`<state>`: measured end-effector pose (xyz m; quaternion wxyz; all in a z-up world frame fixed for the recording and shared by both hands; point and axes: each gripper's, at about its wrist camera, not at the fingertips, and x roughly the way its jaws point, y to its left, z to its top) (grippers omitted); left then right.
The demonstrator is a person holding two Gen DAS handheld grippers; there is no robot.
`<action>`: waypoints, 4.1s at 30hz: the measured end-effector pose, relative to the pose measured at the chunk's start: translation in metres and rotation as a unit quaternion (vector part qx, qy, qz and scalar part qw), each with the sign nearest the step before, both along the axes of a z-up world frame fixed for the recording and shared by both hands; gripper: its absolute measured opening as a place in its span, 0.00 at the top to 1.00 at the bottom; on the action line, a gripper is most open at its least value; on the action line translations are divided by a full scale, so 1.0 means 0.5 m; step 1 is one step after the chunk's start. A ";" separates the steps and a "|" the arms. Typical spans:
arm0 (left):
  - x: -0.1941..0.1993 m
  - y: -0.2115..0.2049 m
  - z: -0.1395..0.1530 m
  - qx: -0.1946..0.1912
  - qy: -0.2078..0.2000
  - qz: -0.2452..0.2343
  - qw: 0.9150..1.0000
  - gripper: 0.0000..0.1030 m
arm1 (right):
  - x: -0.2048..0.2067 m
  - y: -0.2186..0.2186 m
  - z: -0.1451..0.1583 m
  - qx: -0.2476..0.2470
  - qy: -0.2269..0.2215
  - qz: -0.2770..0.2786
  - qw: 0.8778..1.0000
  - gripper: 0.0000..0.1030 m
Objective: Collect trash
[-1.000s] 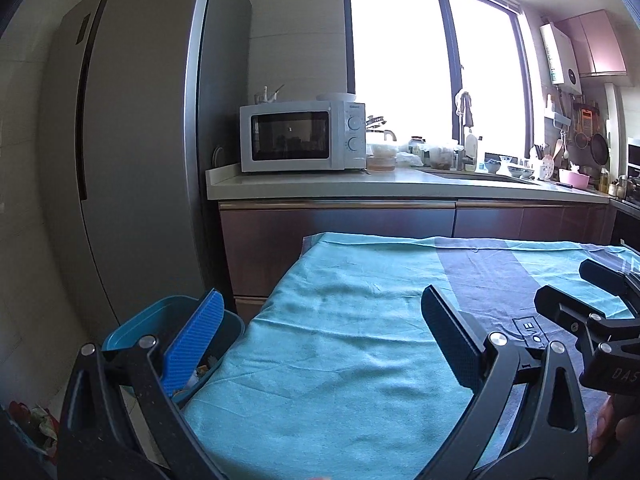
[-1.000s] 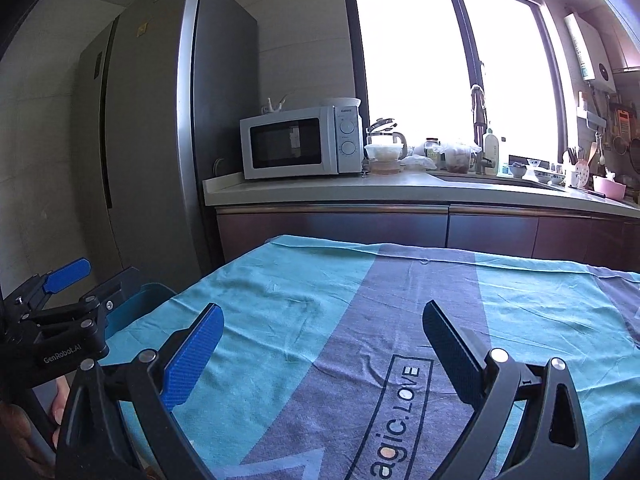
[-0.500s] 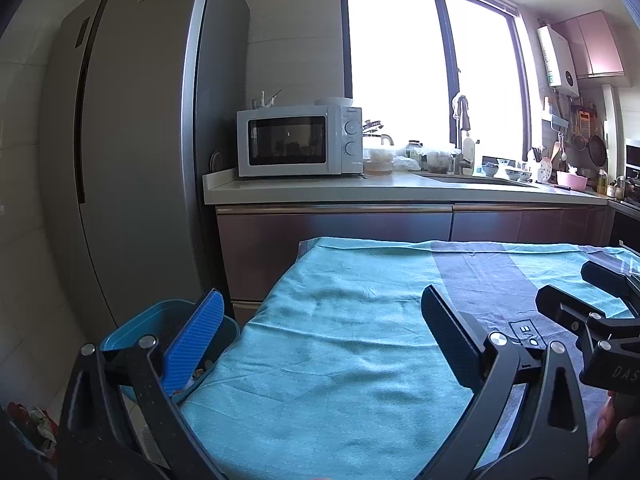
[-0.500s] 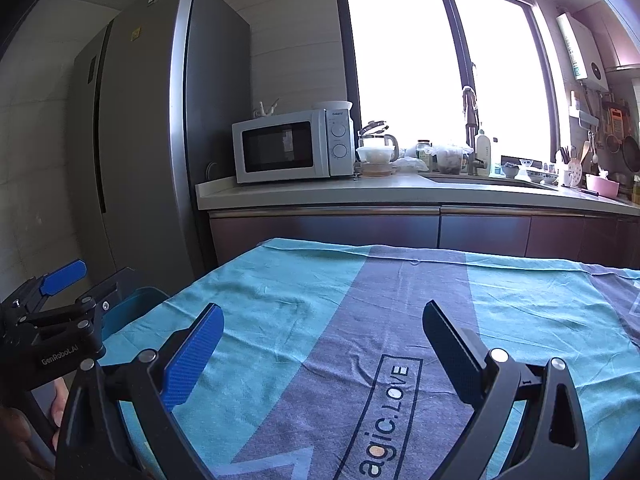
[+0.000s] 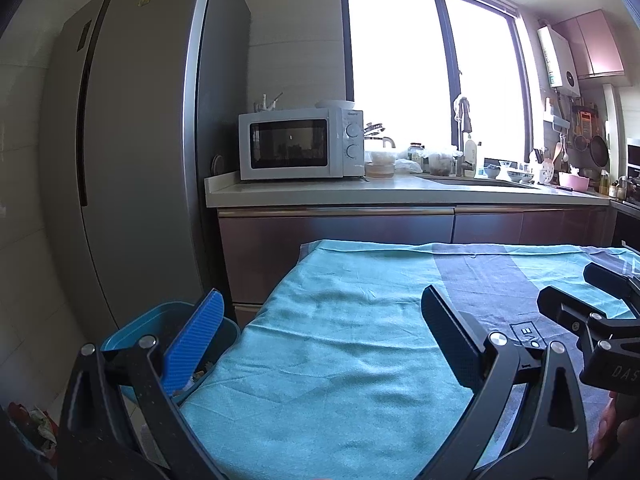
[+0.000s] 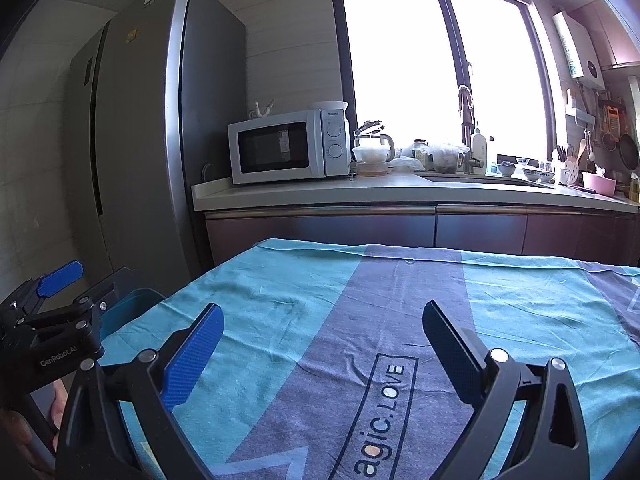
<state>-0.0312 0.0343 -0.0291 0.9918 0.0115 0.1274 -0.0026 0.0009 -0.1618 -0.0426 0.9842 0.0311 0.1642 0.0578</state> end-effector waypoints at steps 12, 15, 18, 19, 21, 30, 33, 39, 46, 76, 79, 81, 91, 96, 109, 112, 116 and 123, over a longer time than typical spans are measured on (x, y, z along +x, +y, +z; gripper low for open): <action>-0.003 -0.005 0.003 0.001 -0.001 0.000 1.000 0.05 | 0.002 -0.014 0.003 0.002 -0.001 -0.003 1.000 0.07; -0.002 -0.005 0.003 0.000 -0.001 0.001 1.000 0.05 | 0.004 -0.016 0.003 0.003 -0.001 -0.004 1.000 0.07; -0.002 -0.007 0.003 0.001 -0.001 0.002 1.000 0.05 | 0.006 -0.018 0.003 0.003 -0.001 -0.005 1.000 0.07; -0.003 -0.007 0.003 0.001 -0.002 0.002 1.000 0.05 | 0.007 -0.017 0.003 0.003 -0.001 -0.005 1.000 0.07; -0.003 -0.007 0.003 0.001 -0.002 0.002 1.000 0.05 | 0.008 -0.016 0.002 0.003 -0.001 -0.007 1.000 0.07; -0.002 -0.007 0.003 0.001 -0.003 0.003 1.000 0.05 | 0.009 -0.015 0.000 0.004 -0.004 -0.012 1.000 0.07; -0.003 -0.009 0.004 0.001 -0.005 0.004 1.000 0.05 | 0.007 -0.013 -0.001 0.004 -0.007 -0.015 1.000 0.07; -0.005 -0.011 0.002 0.007 -0.011 0.007 1.000 0.05 | 0.006 -0.007 -0.003 0.002 -0.013 -0.024 1.000 0.07; -0.009 -0.015 0.004 0.007 -0.019 0.002 1.000 0.05 | 0.000 -0.011 -0.004 0.002 -0.019 -0.030 0.999 0.07; -0.007 -0.023 -0.006 0.011 -0.023 0.004 1.000 0.05 | -0.002 -0.011 0.002 0.003 -0.018 -0.027 0.999 0.07; -0.006 -0.025 -0.007 0.011 -0.021 0.005 1.000 0.05 | -0.002 -0.013 0.001 0.004 -0.018 -0.027 0.999 0.07; -0.006 -0.025 -0.007 0.012 -0.021 0.005 1.000 0.05 | -0.002 -0.012 0.000 0.003 -0.018 -0.028 0.999 0.07; -0.008 -0.027 -0.009 0.012 -0.021 0.006 1.000 0.05 | 0.002 -0.017 -0.002 0.005 -0.017 -0.026 0.999 0.07; -0.006 -0.028 -0.012 0.011 -0.016 0.007 1.000 0.05 | 0.003 -0.018 -0.003 0.005 -0.016 -0.027 0.999 0.07; -0.002 -0.028 -0.014 0.011 -0.010 0.006 1.000 0.05 | 0.005 -0.022 -0.004 0.007 -0.016 -0.027 0.999 0.07; -0.004 -0.028 -0.015 0.011 -0.011 0.006 1.000 0.05 | 0.005 -0.022 -0.005 0.008 -0.017 -0.028 0.999 0.07; -0.003 -0.027 -0.014 0.011 -0.011 0.005 1.000 0.05 | 0.006 -0.023 -0.003 0.008 -0.017 -0.028 0.999 0.07; -0.002 -0.027 -0.014 0.011 -0.011 0.006 1.000 0.05 | 0.005 -0.022 -0.003 0.008 -0.018 -0.029 0.999 0.07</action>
